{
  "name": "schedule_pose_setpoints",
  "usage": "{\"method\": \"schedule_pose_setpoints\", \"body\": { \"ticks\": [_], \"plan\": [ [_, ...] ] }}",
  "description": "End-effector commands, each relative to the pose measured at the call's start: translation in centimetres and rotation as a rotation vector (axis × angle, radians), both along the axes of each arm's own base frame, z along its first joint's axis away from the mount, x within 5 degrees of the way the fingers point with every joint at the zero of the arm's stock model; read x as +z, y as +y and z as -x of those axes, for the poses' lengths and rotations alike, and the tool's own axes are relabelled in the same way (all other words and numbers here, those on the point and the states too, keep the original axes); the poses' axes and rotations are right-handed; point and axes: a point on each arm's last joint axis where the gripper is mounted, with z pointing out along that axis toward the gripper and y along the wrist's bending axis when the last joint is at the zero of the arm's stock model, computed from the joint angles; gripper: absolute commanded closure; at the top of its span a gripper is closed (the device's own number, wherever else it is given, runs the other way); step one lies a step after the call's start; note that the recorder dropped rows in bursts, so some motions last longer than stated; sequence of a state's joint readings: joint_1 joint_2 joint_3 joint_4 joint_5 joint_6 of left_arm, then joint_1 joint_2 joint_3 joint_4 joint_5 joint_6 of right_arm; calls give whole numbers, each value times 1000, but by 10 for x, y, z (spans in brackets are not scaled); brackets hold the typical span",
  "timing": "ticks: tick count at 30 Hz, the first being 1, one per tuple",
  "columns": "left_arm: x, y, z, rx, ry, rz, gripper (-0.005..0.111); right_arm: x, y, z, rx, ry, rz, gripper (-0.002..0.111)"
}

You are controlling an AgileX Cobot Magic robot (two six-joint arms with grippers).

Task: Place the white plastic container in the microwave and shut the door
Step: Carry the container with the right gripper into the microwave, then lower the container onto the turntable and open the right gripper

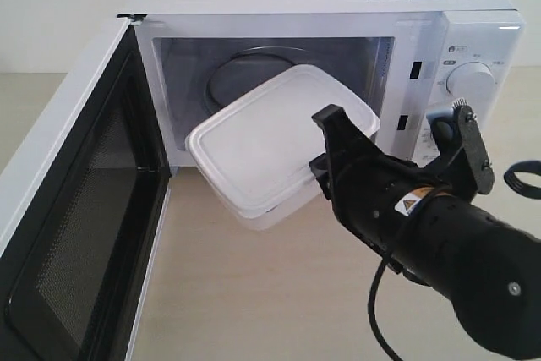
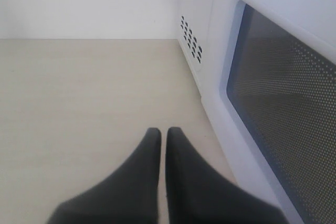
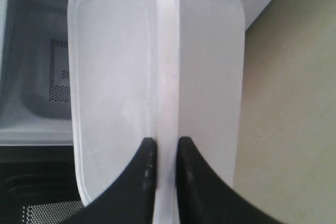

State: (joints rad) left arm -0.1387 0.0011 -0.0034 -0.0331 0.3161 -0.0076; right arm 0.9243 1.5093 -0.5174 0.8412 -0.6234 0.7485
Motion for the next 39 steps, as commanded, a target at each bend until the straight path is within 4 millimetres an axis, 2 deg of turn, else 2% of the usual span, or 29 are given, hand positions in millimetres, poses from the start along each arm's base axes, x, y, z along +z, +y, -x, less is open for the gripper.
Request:
{"method": "schedule_pose_setpoints", "body": {
  "ticks": [1, 15, 29, 39],
  "plan": [
    [-1, 0, 0, 5, 1, 0, 102, 3, 9, -12, 1, -8, -13, 109],
    [-1, 0, 0, 5, 1, 0, 102, -14, 34, -44, -96, 32, -127, 109],
    [-1, 0, 0, 5, 1, 0, 102, -6, 27, -85, -166, 9, -152, 109],
    [-1, 0, 0, 5, 1, 0, 102, -13, 46, -109, -160, -1, -156, 109]
  ]
}}
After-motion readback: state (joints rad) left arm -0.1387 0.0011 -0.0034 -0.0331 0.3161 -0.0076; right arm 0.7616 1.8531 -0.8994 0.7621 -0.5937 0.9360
